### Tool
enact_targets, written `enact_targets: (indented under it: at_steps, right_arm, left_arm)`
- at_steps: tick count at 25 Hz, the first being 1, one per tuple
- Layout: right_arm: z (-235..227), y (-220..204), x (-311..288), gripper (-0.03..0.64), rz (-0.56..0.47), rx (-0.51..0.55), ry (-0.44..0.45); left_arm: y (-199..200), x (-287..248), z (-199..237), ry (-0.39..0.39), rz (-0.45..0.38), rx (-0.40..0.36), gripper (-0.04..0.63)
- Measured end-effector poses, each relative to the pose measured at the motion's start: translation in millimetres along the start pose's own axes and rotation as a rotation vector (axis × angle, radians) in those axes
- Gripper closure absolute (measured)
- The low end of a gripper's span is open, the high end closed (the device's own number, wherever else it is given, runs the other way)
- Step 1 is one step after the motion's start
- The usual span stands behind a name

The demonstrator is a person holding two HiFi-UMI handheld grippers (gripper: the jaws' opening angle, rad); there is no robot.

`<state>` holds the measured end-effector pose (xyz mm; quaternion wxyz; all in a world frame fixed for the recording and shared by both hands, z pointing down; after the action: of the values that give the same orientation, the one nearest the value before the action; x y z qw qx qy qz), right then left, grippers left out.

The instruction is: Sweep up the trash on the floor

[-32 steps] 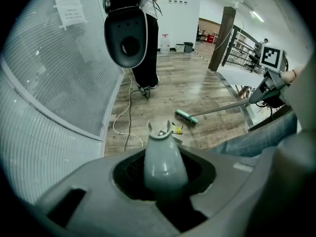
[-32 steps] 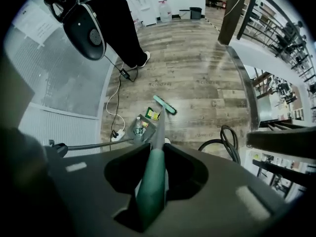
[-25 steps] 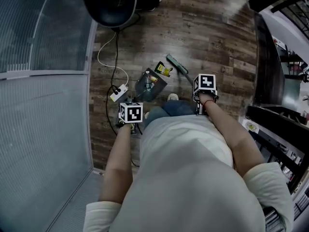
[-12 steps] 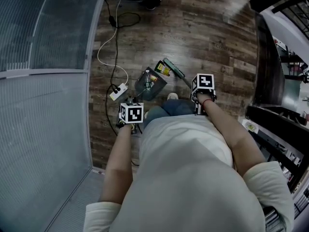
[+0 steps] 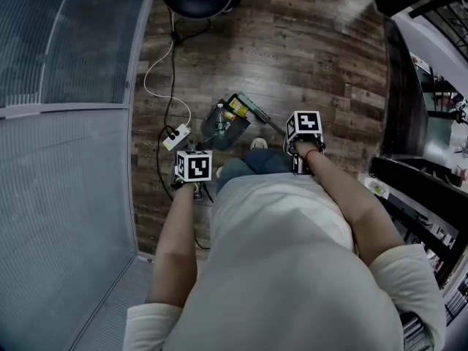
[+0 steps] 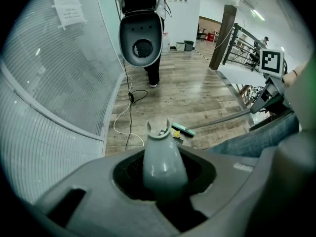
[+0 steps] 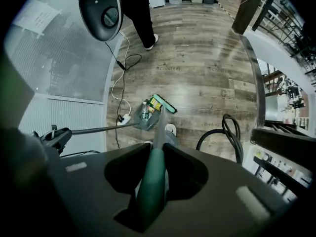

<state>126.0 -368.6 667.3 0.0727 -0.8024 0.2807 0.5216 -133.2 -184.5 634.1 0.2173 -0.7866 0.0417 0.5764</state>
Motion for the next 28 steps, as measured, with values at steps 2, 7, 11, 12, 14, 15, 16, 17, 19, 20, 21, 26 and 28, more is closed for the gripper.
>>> enact_targets:
  at_steps: [2, 7, 11, 12, 14, 15, 16, 17, 19, 20, 21, 26, 28]
  right_arm:
    - [2.5, -2.6, -1.6, 0.52, 0.019, 0.017, 0.003]
    - [6.7, -5.2, -1.7, 0.52, 0.048, 0.045, 0.0]
    - [10.7, -7.3, -2.4, 0.52, 0.065, 0.1, -0.028]
    - [12.6, -8.0, -2.7, 0.52, 0.074, 0.116, -0.036]
    - [16.6, -9.8, -2.1, 0.52, 0.09, 0.147, -0.05]
    - [18.3, -10.9, -1.7, 0.52, 0.097, 0.161, -0.055]
    - [19.6, -12.0, -1.7, 0.52, 0.102, 0.175, -0.058]
    - [20.6, -13.3, -2.0, 0.52, 0.106, 0.187, -0.059]
    - [21.8, -16.0, -3.0, 0.52, 0.112, 0.206, -0.06]
    - [22.0, -17.4, -3.3, 0.52, 0.115, 0.214, -0.061]
    - [22.2, -18.8, -3.4, 0.52, 0.118, 0.22, -0.06]
    - [27.1, -30.0, -5.7, 0.52, 0.157, 0.236, -0.038]
    - [31.8, -37.0, -7.6, 0.52, 0.182, 0.243, -0.015]
  left_arm:
    - [-0.7, -0.3, 0.1, 0.001, -0.001, 0.0, 0.502]
    - [2.2, 0.1, -0.5, 0.002, 0.0, -0.002, 0.502]
    - [2.4, -1.7, 1.9, 0.003, -0.001, -0.003, 0.502]
    - [2.5, -2.8, 3.2, 0.003, 0.0, -0.004, 0.5]
    - [3.2, -3.5, 5.5, 0.002, 0.001, -0.004, 0.5]
    - [3.8, -3.2, 6.2, 0.001, 0.002, -0.003, 0.5]
    - [4.5, -2.8, 6.7, 0.001, 0.002, -0.003, 0.5]
    - [4.9, -2.8, 7.0, 0.0, 0.002, -0.003, 0.5]
    - [5.1, -4.1, 7.3, 0.001, 0.002, -0.004, 0.5]
    - [5.2, -4.8, 7.6, 0.002, 0.002, -0.004, 0.5]
    - [5.5, -5.6, 8.1, 0.004, 0.001, -0.005, 0.5]
    - [6.7, -8.5, 11.2, 0.003, 0.001, -0.006, 0.5]
    - [6.8, -8.3, 12.3, 0.005, -0.001, -0.006, 0.5]
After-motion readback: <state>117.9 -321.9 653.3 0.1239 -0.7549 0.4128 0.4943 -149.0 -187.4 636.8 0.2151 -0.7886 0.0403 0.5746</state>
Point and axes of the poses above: the fingertips, and each gripper's own axes: x backward along the fingers, z to its left, y out of its top, the point moved 3 cm from there along x, backward along the fingers, and after that the axes turned 12 degrees about y, right-handed, at the moved point
